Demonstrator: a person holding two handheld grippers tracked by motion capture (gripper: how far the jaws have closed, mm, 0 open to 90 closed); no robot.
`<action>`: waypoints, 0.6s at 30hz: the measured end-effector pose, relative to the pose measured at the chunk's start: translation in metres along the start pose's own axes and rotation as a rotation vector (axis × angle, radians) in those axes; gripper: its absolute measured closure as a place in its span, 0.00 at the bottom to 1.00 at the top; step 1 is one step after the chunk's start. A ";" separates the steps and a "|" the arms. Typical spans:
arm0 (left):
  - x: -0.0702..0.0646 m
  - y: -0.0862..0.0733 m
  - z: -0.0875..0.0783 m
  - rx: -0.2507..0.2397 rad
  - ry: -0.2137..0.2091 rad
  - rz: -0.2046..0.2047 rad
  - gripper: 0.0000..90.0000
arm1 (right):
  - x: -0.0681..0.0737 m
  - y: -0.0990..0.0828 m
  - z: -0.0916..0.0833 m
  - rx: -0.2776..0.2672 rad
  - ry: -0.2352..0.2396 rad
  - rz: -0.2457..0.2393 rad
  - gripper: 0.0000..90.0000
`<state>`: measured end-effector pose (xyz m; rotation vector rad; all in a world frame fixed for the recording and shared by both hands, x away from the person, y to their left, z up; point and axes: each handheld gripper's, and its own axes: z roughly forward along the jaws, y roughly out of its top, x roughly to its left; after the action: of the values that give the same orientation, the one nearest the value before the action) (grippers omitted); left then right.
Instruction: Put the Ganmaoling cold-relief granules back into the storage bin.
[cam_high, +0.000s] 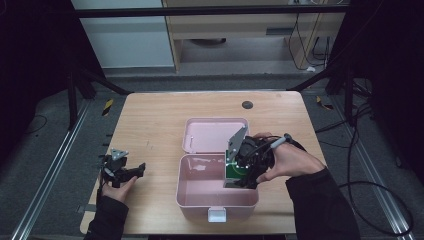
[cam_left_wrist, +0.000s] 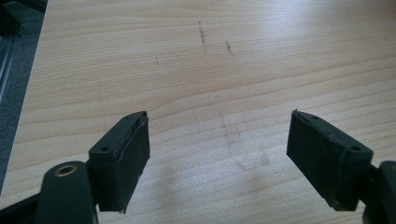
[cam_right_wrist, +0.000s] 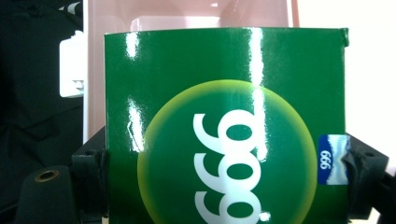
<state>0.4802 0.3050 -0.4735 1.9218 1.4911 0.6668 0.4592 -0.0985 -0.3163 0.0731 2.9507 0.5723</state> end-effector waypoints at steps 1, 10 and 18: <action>0.000 0.000 0.000 -0.001 0.000 0.000 0.23 | 0.000 0.000 0.002 0.014 -0.002 -0.004 0.17; 0.000 0.000 -0.001 -0.002 0.000 0.000 0.23 | 0.003 0.003 0.016 0.049 0.006 -0.024 0.17; 0.000 0.000 0.000 -0.001 0.001 0.002 0.23 | 0.002 -0.003 0.027 0.051 0.023 -0.014 0.17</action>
<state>0.4800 0.3050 -0.4733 1.9225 1.4897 0.6695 0.4613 -0.0912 -0.3425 0.0507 2.9858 0.4995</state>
